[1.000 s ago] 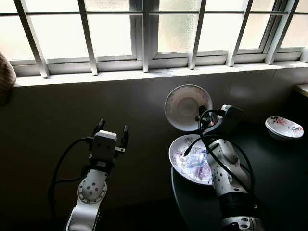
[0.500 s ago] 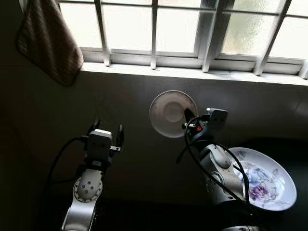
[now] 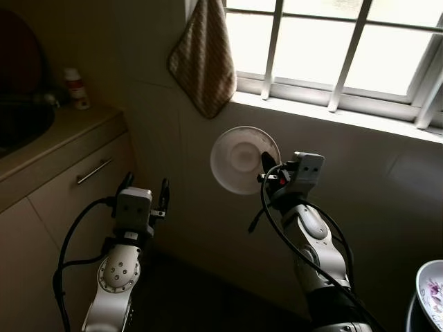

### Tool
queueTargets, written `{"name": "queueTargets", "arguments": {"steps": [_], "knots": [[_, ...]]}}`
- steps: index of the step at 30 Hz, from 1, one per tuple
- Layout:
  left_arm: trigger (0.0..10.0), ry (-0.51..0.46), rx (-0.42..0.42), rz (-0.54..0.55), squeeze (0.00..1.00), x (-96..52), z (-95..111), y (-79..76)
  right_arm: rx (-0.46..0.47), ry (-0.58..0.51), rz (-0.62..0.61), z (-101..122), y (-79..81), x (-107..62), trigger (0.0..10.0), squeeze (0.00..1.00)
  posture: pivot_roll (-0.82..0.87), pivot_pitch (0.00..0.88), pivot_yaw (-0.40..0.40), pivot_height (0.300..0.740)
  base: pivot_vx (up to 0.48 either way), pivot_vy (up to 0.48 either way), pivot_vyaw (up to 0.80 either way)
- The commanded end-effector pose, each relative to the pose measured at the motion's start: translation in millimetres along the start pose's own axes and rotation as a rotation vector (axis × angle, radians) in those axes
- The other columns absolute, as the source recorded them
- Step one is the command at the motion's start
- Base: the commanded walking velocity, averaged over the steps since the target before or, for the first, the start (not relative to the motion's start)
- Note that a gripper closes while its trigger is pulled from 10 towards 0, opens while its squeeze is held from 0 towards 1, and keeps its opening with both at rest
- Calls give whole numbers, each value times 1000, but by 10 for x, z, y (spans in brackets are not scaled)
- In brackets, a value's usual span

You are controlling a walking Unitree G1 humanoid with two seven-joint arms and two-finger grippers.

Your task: Kitchen organization

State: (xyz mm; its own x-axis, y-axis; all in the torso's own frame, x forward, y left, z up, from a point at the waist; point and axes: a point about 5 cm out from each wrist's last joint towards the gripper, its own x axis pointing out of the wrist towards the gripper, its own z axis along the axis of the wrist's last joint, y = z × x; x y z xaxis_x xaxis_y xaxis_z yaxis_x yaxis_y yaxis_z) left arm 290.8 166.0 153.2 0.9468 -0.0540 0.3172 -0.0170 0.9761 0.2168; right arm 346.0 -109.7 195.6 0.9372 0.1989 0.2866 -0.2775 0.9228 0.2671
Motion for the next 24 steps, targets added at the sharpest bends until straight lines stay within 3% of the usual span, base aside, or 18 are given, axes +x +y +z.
{"name": "queueTargets", "arguments": {"steps": [1, 10, 22, 24], "knots": [[10000, -47, -13, -21, 0, 23, 86, -87, -17, -61, -9, 152, -53, 30, 0, 0, 19, 0, -35, 736, 0, 0, 800], [10000, -82, -8, -7, 0, 46, 143, -66, -119, -115, 53, 242, 86, 84, 0, 0, 21, 0, -36, 736, 0, 0, 800], [10000, -83, -50, -23, 0, 37, 149, -108, -131, -124, 67, 232, 137, 98, 0, 0, 28, 0, -37, 736, 0, 0, 800], [10000, -74, -52, -25, 0, 42, 138, -115, -133, -124, 64, 229, 129, 98, 0, 0, 28, 0, -37, 736, 0, 476, 800]]}}
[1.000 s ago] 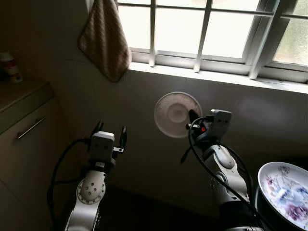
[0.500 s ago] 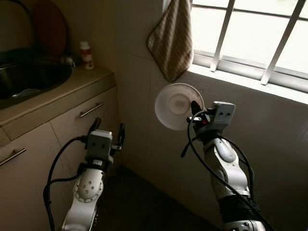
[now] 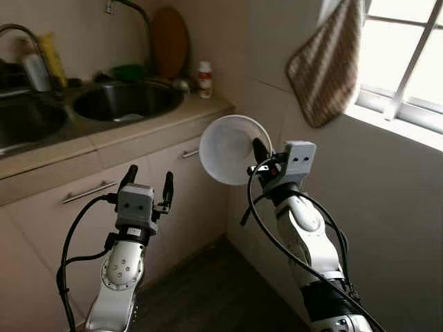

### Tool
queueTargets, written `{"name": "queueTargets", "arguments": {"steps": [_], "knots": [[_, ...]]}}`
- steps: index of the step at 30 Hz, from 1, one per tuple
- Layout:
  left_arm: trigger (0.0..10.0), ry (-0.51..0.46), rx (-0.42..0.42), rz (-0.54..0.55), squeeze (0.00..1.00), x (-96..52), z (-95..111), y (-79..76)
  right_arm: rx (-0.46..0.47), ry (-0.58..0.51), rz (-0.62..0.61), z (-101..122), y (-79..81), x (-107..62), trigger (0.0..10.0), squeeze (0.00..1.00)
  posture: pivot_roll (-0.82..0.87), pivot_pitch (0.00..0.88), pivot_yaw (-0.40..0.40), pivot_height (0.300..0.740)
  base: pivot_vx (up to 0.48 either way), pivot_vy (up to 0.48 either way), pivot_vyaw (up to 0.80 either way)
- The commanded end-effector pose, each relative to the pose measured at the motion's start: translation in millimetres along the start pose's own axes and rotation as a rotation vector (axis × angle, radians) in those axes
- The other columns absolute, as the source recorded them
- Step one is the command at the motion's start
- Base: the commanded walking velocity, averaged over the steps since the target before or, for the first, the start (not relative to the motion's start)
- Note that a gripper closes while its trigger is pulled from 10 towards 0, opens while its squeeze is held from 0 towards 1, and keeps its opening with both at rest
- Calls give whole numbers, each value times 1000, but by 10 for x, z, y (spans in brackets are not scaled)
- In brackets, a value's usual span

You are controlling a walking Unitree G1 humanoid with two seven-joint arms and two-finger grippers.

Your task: Kitchen organization

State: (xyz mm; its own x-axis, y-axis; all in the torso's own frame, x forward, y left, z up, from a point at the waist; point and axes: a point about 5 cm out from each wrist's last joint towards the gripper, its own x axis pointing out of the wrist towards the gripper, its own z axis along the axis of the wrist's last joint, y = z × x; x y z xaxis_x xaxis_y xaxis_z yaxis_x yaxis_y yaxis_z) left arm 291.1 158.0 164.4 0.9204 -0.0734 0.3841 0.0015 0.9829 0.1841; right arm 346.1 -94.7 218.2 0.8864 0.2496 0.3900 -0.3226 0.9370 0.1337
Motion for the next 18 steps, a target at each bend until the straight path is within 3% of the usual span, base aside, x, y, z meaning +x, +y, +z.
{"name": "queueTargets", "arguments": {"steps": [1, 9, 17, 18], "knots": [[10000, 0, -15, -19, 0, 2, 17, -62, -20, -28, -21, 63, -79, 2, 0, 0, 28, 0, -37, 736, 0, 476, 800], [10000, -13, -10, -21, 0, 5, 30, -53, -20, -29, -30, 57, -84, -4, 0, 0, 27, 0, -36, 736, 0, 459, 800], [10000, -40, 9, -18, 0, 9, 70, -39, -43, -49, -34, 92, -84, 6, 0, 0, 27, 0, -36, 736, 0, 0, 800], [10000, -33, 18, -12, 0, 18, 64, -31, -86, -67, -25, 123, -67, 18, 0, 0, 27, 0, -36, 736, 0, 0, 800]]}}
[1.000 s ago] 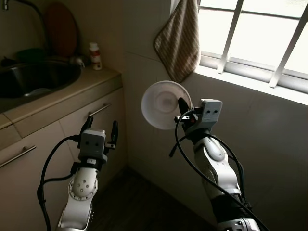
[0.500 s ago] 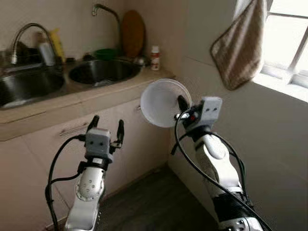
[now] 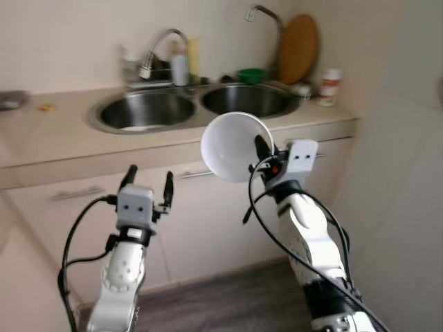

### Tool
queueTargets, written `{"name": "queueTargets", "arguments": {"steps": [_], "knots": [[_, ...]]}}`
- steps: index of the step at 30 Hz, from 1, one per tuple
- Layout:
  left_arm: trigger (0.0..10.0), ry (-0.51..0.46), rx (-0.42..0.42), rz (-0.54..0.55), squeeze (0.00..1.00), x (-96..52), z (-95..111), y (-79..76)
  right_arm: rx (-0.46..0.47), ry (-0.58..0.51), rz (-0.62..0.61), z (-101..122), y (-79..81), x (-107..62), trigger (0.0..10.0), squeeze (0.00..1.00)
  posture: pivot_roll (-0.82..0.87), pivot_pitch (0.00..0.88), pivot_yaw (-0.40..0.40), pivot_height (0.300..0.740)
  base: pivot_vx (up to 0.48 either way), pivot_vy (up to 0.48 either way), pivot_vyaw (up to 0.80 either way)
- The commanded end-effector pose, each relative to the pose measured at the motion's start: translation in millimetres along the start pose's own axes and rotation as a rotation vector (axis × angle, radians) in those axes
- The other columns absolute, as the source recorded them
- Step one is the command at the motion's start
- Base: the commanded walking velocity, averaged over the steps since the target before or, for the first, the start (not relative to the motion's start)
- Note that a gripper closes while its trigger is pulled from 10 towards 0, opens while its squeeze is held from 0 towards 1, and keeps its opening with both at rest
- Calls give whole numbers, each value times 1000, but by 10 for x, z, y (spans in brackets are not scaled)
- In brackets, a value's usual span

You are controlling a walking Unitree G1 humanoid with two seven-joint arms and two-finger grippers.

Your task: Kitchen organization

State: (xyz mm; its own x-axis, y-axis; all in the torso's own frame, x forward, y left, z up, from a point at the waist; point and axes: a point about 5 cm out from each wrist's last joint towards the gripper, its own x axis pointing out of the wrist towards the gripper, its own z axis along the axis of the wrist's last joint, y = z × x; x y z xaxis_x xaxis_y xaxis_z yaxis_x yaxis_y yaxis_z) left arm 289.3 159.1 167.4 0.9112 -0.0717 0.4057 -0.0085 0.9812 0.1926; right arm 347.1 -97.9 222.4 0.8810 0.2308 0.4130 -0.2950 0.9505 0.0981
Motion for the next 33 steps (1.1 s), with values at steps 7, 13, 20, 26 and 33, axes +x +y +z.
{"name": "queueTargets", "arguments": {"steps": [7, 13, 20, 26, 33], "knots": [[10000, -23, 9, 3, 0, 44, 51, -9, -101, -81, 17, 147, 21, 37, 0, 0, 28, 0, -37, 736, 259, 0, 800], [10000, -31, 10, 7, 0, 64, 66, -6, -125, -110, 35, 192, 77, 97, 0, 0, 31, 0, -38, 736, 367, 0, 800], [10000, -31, 9, 7, 0, 65, 67, -15, -120, -108, 22, 211, 71, 149, 10000, 0, 32, 0, -40, 736, 370, 0, 78], [10000, -30, 11, 5, 0, 56, 69, -10, -114, -60, 0, 167, 53, 175, 10000, 0, 33, 0, -38, 736, 371, 0, 0], [10000, -31, 10, 5, 0, 61, 72, -15, -104, -28, -37, 139, -3, 206, 10000, 0, 35, 0, -40, 736, 371, 0, -457]]}}
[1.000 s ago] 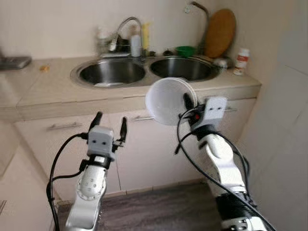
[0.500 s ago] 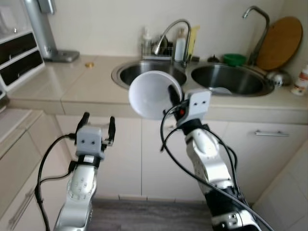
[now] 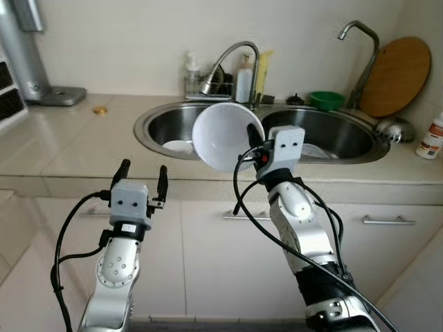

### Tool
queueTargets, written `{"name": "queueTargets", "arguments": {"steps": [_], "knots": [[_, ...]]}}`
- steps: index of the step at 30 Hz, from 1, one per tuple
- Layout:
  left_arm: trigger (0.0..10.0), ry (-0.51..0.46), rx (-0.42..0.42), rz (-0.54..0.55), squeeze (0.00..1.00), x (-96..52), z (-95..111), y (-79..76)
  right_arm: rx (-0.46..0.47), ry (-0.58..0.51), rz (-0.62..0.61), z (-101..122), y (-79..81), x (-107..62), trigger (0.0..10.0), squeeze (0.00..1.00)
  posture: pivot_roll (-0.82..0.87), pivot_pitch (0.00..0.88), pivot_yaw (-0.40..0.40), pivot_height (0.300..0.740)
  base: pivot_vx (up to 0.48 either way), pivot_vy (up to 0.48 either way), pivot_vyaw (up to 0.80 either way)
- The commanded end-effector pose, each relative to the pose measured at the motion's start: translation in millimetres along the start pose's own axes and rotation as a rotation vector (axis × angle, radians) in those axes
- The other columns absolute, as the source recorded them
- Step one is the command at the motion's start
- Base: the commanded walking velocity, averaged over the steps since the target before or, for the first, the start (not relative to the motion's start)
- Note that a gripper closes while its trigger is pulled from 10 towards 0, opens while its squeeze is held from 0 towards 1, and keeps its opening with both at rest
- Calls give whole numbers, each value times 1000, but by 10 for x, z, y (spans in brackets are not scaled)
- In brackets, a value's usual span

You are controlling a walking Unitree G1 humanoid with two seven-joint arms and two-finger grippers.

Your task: Kitchen organization

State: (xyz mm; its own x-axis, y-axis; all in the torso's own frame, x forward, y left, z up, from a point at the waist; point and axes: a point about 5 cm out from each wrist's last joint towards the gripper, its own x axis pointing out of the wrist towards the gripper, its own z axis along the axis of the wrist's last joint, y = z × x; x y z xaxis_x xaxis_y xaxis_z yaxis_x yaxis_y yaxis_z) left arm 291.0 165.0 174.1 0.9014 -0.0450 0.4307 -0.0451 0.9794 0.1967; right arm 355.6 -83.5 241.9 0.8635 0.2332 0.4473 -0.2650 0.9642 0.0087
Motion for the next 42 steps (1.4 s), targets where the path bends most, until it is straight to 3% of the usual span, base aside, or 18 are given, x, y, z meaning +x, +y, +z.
{"name": "queueTargets", "arguments": {"steps": [1, 13, 20, 26, 31, 34, 36, 38, 42], "knots": [[10000, -10, -10, -26, 0, 21, 32, -88, -5, 16, -47, 6, -136, 20, 10000, 0, 35, 0, -40, 736, 368, 0, -800], [10000, -16, -6, -17, 0, 24, 45, -70, -45, -18, -46, 55, -115, 59, 10000, 0, 38, 0, -44, 736, 371, 0, -133], [10000, -26, -4, -20, 0, 36, 64, -78, -86, 16, -56, 37, -126, 154, 10000, 0, 37, 0, -44, 736, 348, 0, 0], [10000, -45, -7, -19, 0, 49, 97, -85, -143, 155, -108, -138, -213, 230, 10000, 0, 45, 0, -47, 736, 207, 0, 0], [10000, -51, -3, -20, 0, 51, 109, -85, -212, 263, -204, -268, -429, 253, 10000, 0, 48, 0, -49, 736, 0, 0, 0], [10000, -52, -5, -23, 0, 50, 111, -92, -441, 319, -187, -341, -562, 253, 10000, 0, 52, 0, -47, 736, 0, 0, 0], [10000, -51, -5, -26, 0, 51, 110, -99, -493, 353, -183, -378, -615, 249, 10000, 0, 51, 0, -46, 736, 0, 0, 0], [10000, -53, -4, -27, 0, 57, 114, -104, -642, 410, -137, -464, -636, 226, 10000, 0, 51, 0, -46, 736, 0, 0, 0], [10000, -55, -3, -26, 0, 60, 118, -101, -729, 390, -83, -490, -553, 246, 10000, 0, 59, 0, -46, 736, 0, 0, 0]]}}
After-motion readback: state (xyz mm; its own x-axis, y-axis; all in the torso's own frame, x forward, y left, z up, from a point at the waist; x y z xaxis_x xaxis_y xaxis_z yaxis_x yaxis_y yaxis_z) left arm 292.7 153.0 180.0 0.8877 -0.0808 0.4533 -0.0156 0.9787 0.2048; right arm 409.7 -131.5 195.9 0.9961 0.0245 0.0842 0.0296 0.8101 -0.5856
